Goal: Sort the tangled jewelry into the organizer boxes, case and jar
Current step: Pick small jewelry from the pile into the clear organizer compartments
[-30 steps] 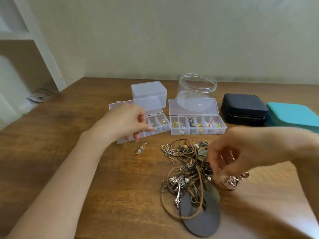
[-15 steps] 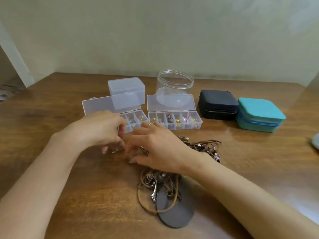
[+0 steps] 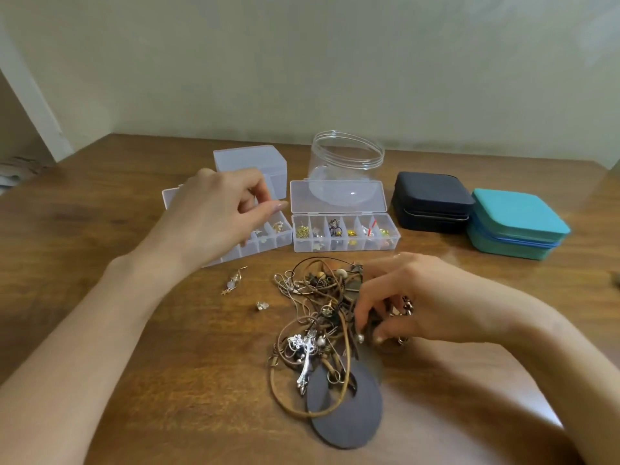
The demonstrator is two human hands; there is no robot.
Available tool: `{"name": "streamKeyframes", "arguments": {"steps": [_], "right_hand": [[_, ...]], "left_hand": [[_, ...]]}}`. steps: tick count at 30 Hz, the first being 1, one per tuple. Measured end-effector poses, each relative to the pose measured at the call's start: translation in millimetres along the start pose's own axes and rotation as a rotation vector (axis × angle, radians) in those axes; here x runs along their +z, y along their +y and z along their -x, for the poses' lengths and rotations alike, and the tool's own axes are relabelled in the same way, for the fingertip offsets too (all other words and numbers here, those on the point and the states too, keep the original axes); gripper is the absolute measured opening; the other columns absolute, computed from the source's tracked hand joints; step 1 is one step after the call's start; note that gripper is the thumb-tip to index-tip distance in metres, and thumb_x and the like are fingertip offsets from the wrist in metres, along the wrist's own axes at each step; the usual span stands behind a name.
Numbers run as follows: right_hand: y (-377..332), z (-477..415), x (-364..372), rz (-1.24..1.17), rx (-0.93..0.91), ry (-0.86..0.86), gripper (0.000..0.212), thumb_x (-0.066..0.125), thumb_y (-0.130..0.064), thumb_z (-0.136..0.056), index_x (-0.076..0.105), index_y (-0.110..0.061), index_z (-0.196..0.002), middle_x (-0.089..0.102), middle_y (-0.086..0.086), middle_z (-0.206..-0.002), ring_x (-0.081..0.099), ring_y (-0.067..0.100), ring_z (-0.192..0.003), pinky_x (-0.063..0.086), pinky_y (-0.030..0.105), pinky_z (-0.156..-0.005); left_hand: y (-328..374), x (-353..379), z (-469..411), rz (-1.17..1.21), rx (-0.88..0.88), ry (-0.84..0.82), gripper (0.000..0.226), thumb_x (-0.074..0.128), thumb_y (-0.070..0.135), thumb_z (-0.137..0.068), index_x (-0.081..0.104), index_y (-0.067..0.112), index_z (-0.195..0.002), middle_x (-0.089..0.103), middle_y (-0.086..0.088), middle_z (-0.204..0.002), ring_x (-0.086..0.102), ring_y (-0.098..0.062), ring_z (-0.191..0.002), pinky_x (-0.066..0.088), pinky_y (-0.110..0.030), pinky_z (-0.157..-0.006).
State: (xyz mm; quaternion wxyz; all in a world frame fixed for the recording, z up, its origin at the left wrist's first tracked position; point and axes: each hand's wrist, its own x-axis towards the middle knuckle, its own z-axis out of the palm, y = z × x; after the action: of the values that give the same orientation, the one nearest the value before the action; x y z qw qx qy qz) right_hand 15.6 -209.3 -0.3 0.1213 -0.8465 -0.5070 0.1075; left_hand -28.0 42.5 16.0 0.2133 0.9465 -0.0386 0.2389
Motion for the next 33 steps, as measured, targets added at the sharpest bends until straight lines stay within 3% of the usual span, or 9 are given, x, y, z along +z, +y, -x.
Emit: {"name": "streamKeyframes", "arguments": {"steps": [5,8,10,15,18,20,24,29,33], "right_hand": [[-7.2,0.4,0.4,-0.058,-0.061,0.084,0.014,0.073,-0.032,-0.078,0.067,-0.038,-0.090,0.053,-0.020,-0.087,0.053,0.003,-0.083,0.045,0.019,-0.067],[-8.7,-1.3,4.8,0.013,-0.041,0.055,0.012,0.072,-0.031,-0.079,0.066,-0.038,-0.087,0.052,-0.021,-0.090,0.050,0.001,-0.088,0.043,0.018,-0.071],[-9.5,-2.0,6.3,0.038,-0.048,0.053,0.010,0.071,-0.032,-0.079,0.066,-0.037,-0.085,0.052,-0.022,-0.089,0.050,0.001,-0.088,0.043,0.018,-0.071],[-4.8,5.2,-5.2,-0.075,-0.023,0.000,0.007,0.071,-0.029,-0.077,0.067,-0.034,-0.080,0.055,-0.020,-0.091,0.056,0.006,-0.089,0.047,0.021,-0.071],[-1.6,9.5,-12.0,-0.151,0.009,-0.032,0.008,0.067,-0.036,-0.077,0.071,-0.032,-0.082,0.059,-0.017,-0.090,0.059,0.009,-0.085,0.050,0.028,-0.070],[-1.1,8.8,-9.3,-0.112,0.035,-0.015,0.010,0.069,-0.041,-0.079,0.072,-0.032,-0.083,0.058,-0.018,-0.085,0.057,0.006,-0.083,0.048,0.024,-0.069],[-7.3,2.1,-0.9,0.012,0.022,0.013,0.017,0.071,-0.040,-0.078,0.065,-0.037,-0.093,0.053,-0.020,-0.078,0.051,0.002,-0.079,0.042,0.020,-0.066],[-9.3,5.0,-5.1,0.029,0.071,-0.085,0.020,0.070,-0.037,-0.080,0.060,-0.041,-0.096,0.054,-0.017,-0.080,0.051,0.002,-0.077,0.040,0.017,-0.064],[-9.4,6.6,-7.0,-0.020,0.105,-0.080,0.016,0.068,-0.040,-0.080,0.062,-0.037,-0.094,0.060,-0.012,-0.080,0.055,0.006,-0.076,0.047,0.024,-0.066]], "left_hand": [[0.1,-0.2,0.9,0.008,-0.010,-0.001,0.019,0.059,0.036,-0.087,0.057,0.021,-0.076,0.058,0.005,-0.047,0.060,0.005,-0.054,0.041,-0.015,-0.062],[-3.2,-2.5,-1.2,-0.005,-0.093,0.031,0.025,0.058,0.039,-0.088,0.059,0.018,-0.074,0.058,0.007,-0.046,0.058,0.005,-0.053,0.040,-0.012,-0.068],[-7.8,-6.8,-3.4,0.013,-0.181,0.072,0.029,0.057,0.040,-0.089,0.060,0.018,-0.072,0.058,0.006,-0.045,0.056,0.004,-0.049,0.043,-0.017,-0.068],[-13.3,-12.2,-5.6,-0.015,-0.311,-0.005,0.033,0.055,0.043,-0.090,0.063,0.018,-0.070,0.060,0.003,-0.046,0.052,-0.006,-0.038,0.042,-0.022,-0.052],[-11.1,-11.2,-4.6,-0.005,-0.303,-0.019,0.031,0.056,0.041,-0.089,0.062,0.017,-0.071,0.061,0.003,-0.046,0.052,-0.005,-0.037,0.041,-0.021,-0.052],[-8.1,-9.9,-4.8,-0.006,-0.303,-0.045,0.029,0.057,0.040,-0.089,0.062,0.018,-0.071,0.061,0.003,-0.047,0.053,-0.006,-0.039,0.040,-0.021,-0.052],[-7.3,-11.3,-3.7,-0.075,-0.349,-0.195,0.032,0.059,0.043,-0.087,0.063,0.016,-0.069,0.063,0.001,-0.048,0.053,-0.010,-0.041,0.042,-0.024,-0.053],[-12.5,-10.5,-3.1,-0.152,-0.368,-0.411,0.035,0.062,0.048,-0.083,0.063,0.015,-0.071,0.063,0.003,-0.046,0.051,-0.002,-0.035,0.045,-0.024,-0.054],[-13.0,-10.7,-0.3,-0.191,-0.381,-0.635,0.033,0.067,0.050,-0.078,0.060,0.018,-0.078,0.066,0.005,-0.050,0.053,-0.001,-0.037,0.042,-0.020,-0.054]]}}
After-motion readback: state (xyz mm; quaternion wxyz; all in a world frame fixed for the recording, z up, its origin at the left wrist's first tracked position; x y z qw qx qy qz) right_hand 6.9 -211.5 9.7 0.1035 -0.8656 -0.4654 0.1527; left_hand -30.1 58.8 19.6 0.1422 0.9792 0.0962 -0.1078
